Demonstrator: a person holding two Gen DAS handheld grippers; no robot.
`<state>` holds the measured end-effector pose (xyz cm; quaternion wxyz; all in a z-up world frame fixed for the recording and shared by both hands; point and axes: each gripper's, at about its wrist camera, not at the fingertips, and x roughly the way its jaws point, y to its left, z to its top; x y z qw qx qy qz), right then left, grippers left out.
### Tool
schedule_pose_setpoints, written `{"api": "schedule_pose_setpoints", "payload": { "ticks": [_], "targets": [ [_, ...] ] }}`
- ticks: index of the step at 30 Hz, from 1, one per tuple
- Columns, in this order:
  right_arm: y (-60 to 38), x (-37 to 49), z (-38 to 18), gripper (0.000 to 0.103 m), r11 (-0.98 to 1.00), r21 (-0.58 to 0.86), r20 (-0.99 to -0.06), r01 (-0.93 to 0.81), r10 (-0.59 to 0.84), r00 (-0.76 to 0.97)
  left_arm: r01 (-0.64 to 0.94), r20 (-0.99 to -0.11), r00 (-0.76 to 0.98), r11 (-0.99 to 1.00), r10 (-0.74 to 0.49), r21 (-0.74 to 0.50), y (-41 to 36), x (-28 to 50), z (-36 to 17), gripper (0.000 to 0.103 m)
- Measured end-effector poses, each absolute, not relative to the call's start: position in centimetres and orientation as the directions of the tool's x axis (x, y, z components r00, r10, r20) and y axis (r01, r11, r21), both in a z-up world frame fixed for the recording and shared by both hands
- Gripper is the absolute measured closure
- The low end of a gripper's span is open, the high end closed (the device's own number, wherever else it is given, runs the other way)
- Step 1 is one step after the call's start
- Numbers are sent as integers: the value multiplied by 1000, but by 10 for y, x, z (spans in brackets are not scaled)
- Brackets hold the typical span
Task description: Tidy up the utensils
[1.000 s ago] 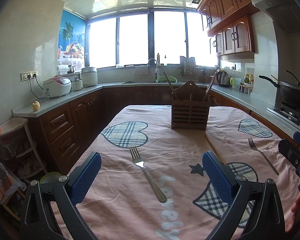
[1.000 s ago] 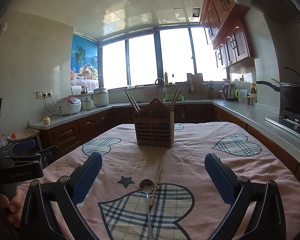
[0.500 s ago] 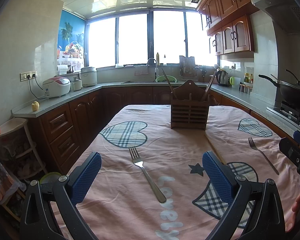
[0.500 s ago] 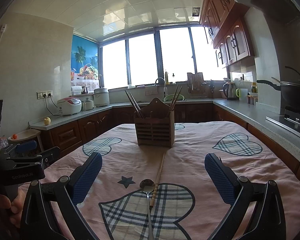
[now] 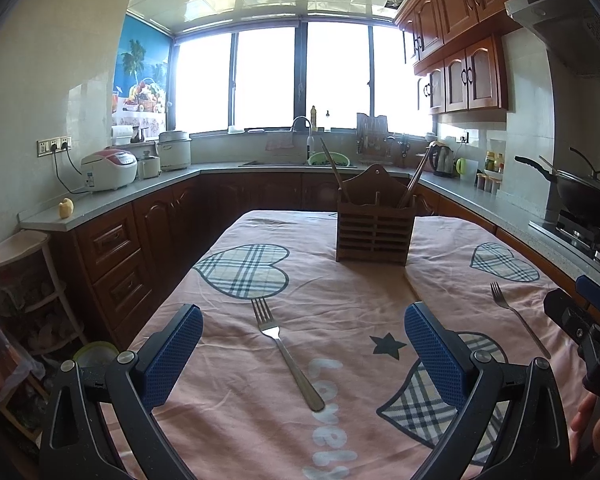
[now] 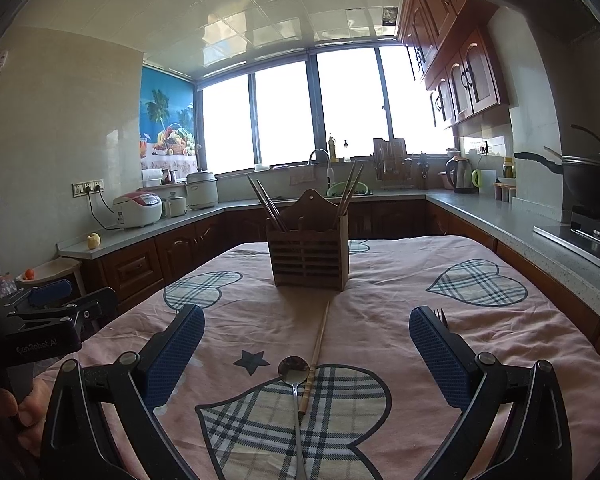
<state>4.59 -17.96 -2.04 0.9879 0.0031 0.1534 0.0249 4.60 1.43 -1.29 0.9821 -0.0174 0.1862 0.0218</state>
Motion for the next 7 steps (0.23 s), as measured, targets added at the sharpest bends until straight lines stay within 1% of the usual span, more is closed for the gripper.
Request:
{"api": "schedule_pose_setpoints", "payload": {
  "ticks": [7],
  "targets": [
    [-185, 53, -24, 0, 998, 27, -322, -50, 56, 945, -42, -367, 930, 999, 29, -27, 8, 51, -13, 1]
  ]
}}
